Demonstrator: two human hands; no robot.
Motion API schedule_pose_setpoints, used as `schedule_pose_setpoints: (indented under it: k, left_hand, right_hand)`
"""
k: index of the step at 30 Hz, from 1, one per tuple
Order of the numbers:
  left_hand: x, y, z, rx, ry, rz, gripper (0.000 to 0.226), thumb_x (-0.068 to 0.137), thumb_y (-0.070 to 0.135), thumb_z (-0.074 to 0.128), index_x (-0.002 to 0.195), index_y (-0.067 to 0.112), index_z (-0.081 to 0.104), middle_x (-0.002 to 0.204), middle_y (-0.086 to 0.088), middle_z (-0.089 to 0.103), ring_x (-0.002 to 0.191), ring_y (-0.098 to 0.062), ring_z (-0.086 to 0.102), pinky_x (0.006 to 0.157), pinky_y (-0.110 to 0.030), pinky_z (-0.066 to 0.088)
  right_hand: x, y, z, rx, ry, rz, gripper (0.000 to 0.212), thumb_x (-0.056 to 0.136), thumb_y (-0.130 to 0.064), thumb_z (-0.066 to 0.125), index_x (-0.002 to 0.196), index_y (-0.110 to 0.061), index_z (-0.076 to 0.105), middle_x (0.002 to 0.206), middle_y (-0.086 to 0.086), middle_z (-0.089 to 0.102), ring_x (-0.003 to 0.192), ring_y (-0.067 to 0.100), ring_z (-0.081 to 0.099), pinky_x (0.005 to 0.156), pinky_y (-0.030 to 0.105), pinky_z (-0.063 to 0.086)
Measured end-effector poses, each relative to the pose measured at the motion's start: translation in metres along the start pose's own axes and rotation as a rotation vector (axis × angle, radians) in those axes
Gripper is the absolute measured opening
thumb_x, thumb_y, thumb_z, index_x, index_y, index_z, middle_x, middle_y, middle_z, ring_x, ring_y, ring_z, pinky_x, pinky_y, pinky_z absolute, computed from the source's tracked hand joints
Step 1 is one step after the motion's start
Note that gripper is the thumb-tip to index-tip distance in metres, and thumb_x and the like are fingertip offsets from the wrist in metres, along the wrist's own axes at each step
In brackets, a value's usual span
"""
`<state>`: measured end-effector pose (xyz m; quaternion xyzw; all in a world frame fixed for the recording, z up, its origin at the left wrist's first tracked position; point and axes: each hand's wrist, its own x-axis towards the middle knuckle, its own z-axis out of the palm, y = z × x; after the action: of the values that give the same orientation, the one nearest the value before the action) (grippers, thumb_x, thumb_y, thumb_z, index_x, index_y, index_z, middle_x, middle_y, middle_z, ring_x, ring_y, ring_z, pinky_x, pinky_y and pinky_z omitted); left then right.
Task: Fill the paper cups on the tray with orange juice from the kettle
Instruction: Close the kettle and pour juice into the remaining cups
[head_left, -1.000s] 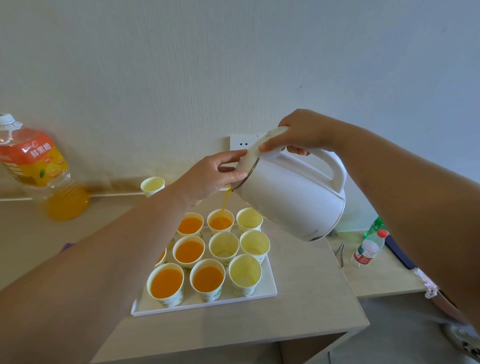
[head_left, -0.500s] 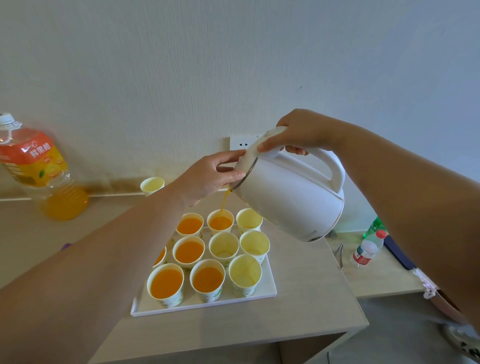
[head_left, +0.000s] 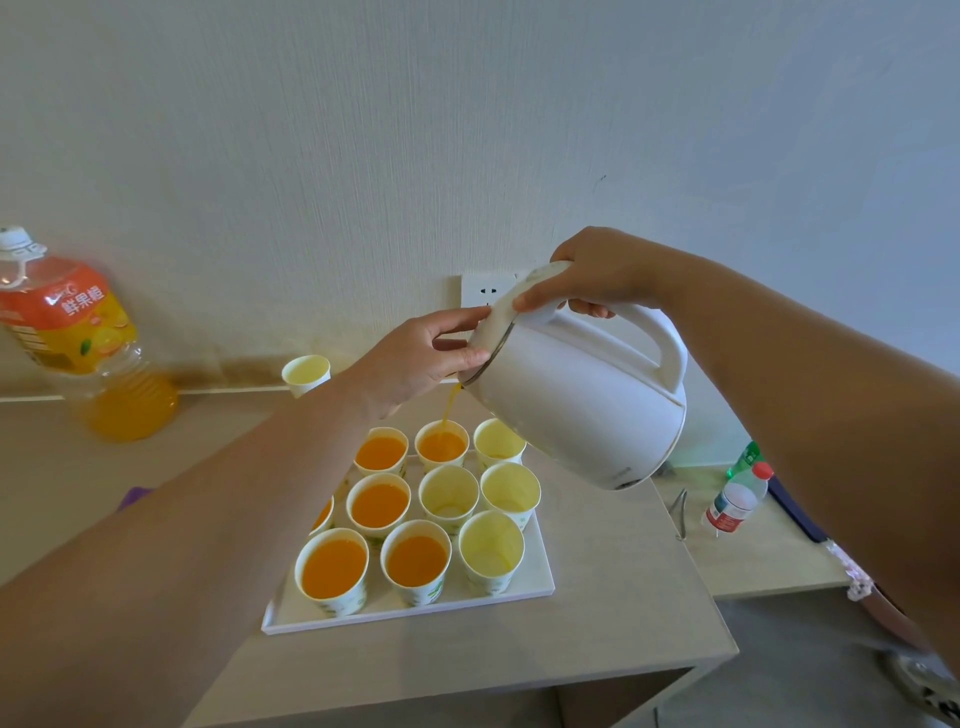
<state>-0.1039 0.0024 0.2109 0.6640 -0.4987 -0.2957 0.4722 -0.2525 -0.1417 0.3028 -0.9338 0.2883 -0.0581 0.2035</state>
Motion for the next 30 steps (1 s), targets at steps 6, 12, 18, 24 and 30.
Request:
schedule_pose_setpoints:
  k: [6,12,18,24,30]
  left_hand:
    - [0.001,-0.003,-0.001,0.01,0.007,-0.008,0.048,0.087,0.017,0.066,0.132,0.029,0.054,0.126,0.009,0.061,0.115,-0.007,0.058,0.104,-0.037,0.044]
    - [0.004,-0.005,-0.001,-0.006,0.007,-0.021,0.047,0.087,0.017,0.067,0.13,0.031,0.055,0.124,0.011,0.062,0.114,-0.006,0.058,0.104,-0.037,0.045]
    - [0.006,-0.006,-0.003,-0.006,0.015,-0.026,0.046,0.087,0.018,0.066,0.131,0.03,0.055,0.123,0.012,0.063,0.111,-0.002,0.059,0.101,-0.028,0.046]
    - [0.005,0.005,-0.007,0.123,0.076,0.022,0.042,0.09,0.028,0.063,0.131,0.03,0.056,0.125,0.013,0.06,0.112,-0.001,0.056,0.07,0.0,0.041]
    - [0.008,0.015,-0.013,0.171,0.143,0.034,0.038,0.091,0.029,0.061,0.129,0.033,0.056,0.127,0.01,0.056,0.108,-0.002,0.05,0.059,0.004,0.036]
  right_hand:
    - [0.002,0.001,0.001,0.0,-0.002,-0.004,0.041,0.079,-0.05,0.069,0.073,-0.01,0.058,0.05,-0.002,0.052,0.04,0.007,0.045,0.05,0.019,0.036]
    - [0.006,0.003,0.003,0.028,-0.01,-0.001,0.04,0.078,-0.048,0.07,0.07,-0.011,0.058,0.047,-0.003,0.051,0.037,0.006,0.044,0.05,0.02,0.037]
    - [0.011,0.008,0.006,0.077,-0.003,0.017,0.042,0.076,-0.049,0.071,0.069,-0.011,0.058,0.045,-0.005,0.051,0.037,0.006,0.044,0.051,0.021,0.038]
    - [0.011,0.017,0.01,0.205,0.027,0.02,0.044,0.073,-0.049,0.073,0.074,-0.008,0.058,0.058,0.005,0.054,0.045,0.012,0.044,0.054,0.024,0.037]
    - [0.009,0.016,0.013,0.372,0.076,0.034,0.039,0.076,-0.042,0.074,0.077,-0.007,0.057,0.056,0.003,0.049,0.041,0.008,0.04,0.046,0.017,0.035]
